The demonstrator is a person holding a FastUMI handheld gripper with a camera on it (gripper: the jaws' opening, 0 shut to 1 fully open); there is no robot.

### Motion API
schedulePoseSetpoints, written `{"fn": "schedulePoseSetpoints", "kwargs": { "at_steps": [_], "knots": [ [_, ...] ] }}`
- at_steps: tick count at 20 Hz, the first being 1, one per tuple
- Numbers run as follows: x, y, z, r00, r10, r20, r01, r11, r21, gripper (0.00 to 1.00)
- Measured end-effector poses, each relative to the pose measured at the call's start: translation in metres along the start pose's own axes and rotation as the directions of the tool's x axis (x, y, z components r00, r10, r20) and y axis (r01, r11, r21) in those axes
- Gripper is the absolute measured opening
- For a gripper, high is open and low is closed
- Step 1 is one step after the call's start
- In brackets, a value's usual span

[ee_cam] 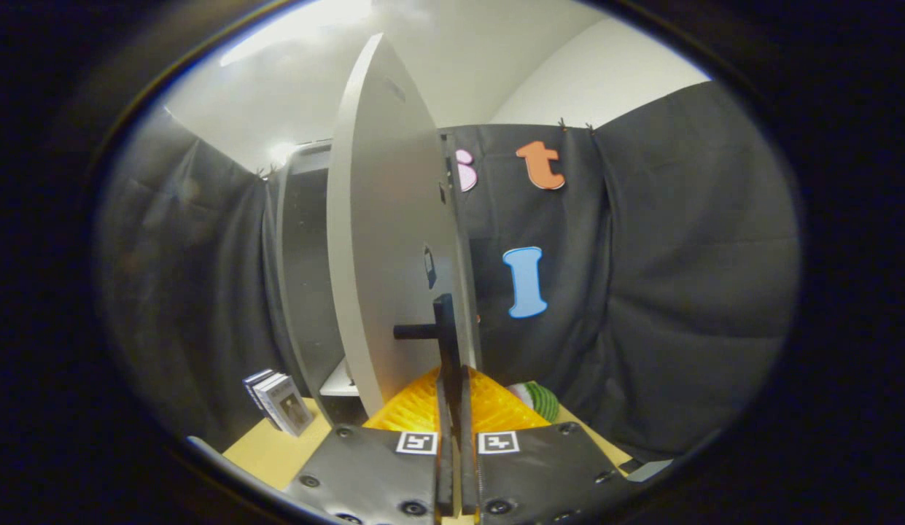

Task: Open the shoe cabinet door, grab the shoes and put them into the shoe cabinet, then close the shoe cabinet door.

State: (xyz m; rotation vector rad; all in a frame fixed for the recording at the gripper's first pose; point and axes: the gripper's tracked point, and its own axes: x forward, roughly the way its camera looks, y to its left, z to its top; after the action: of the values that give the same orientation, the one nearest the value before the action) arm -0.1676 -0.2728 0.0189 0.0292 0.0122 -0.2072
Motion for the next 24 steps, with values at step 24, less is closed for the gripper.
{"fn": "schedulePoseSetpoints", "kwargs": {
  "at_steps": [24],
  "knots": [
    [-0.031,-0.103,0.013,0.993,-0.119,0.024,0.118,0.993,0.005,0.02]
  ]
}}
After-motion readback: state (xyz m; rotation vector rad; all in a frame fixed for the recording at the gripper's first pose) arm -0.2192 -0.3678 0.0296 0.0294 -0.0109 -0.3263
